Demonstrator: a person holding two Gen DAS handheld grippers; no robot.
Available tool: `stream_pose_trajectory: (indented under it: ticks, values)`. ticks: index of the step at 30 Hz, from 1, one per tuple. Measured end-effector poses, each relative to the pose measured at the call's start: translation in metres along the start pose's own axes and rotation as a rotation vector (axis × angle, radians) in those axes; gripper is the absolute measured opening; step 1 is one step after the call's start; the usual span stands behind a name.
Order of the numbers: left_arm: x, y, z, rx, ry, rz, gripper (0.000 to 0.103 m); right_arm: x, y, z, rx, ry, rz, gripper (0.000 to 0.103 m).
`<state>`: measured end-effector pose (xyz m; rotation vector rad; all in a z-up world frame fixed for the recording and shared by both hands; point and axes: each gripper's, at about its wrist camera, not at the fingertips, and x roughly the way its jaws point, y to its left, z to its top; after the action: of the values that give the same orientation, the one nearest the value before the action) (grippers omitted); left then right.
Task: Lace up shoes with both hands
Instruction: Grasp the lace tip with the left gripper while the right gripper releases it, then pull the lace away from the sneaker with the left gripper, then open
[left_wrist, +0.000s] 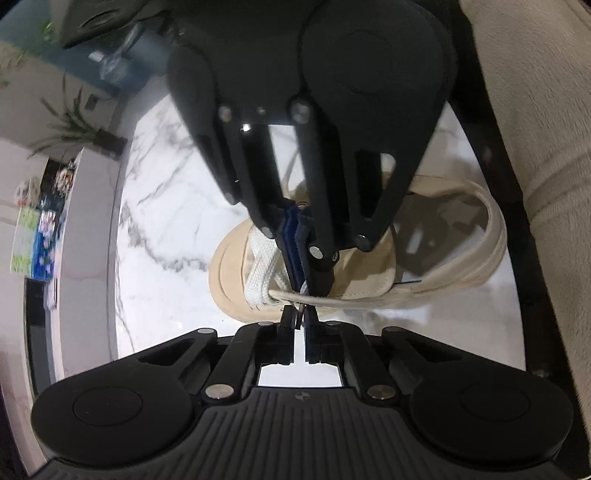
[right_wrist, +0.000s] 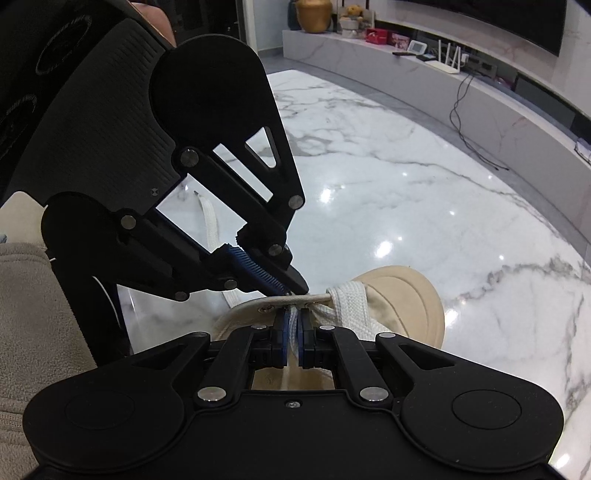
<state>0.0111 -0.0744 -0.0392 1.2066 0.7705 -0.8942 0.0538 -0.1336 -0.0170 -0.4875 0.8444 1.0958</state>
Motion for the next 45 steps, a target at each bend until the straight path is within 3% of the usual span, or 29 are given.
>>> stream_pose_trajectory:
  ticks: [3, 8, 16, 21, 28, 35, 45]
  values:
    - [0.003, 0.004, 0.001, -0.042, 0.001, 0.001, 0.002, -0.001, 0.004, 0.001, -0.013, -0.004, -0.024, 0.005]
    - [0.004, 0.015, -0.001, -0.12, 0.02, 0.018, 0.002, -0.013, 0.008, -0.003, 0.009, -0.033, -0.056, 0.023]
    - [-0.015, 0.042, -0.019, -0.229, 0.085, 0.079, 0.002, -0.05, 0.01, -0.024, 0.101, -0.091, -0.119, 0.023]
    - [-0.037, 0.046, -0.035, -0.283, 0.121, 0.124, 0.002, -0.063, 0.005, -0.044, 0.191, -0.079, -0.174, 0.023]
    - [-0.09, 0.025, -0.076, -0.346, 0.2, 0.217, 0.002, -0.059, 0.003, -0.049, 0.268, -0.065, -0.205, 0.023]
    - [-0.126, 0.037, -0.109, -0.417, 0.278, 0.311, 0.002, -0.05, 0.009, -0.043, 0.282, -0.063, -0.194, 0.023]
    - [-0.148, 0.051, -0.131, -0.473, 0.319, 0.359, 0.002, -0.046, 0.013, -0.042, 0.285, -0.045, -0.21, 0.023]
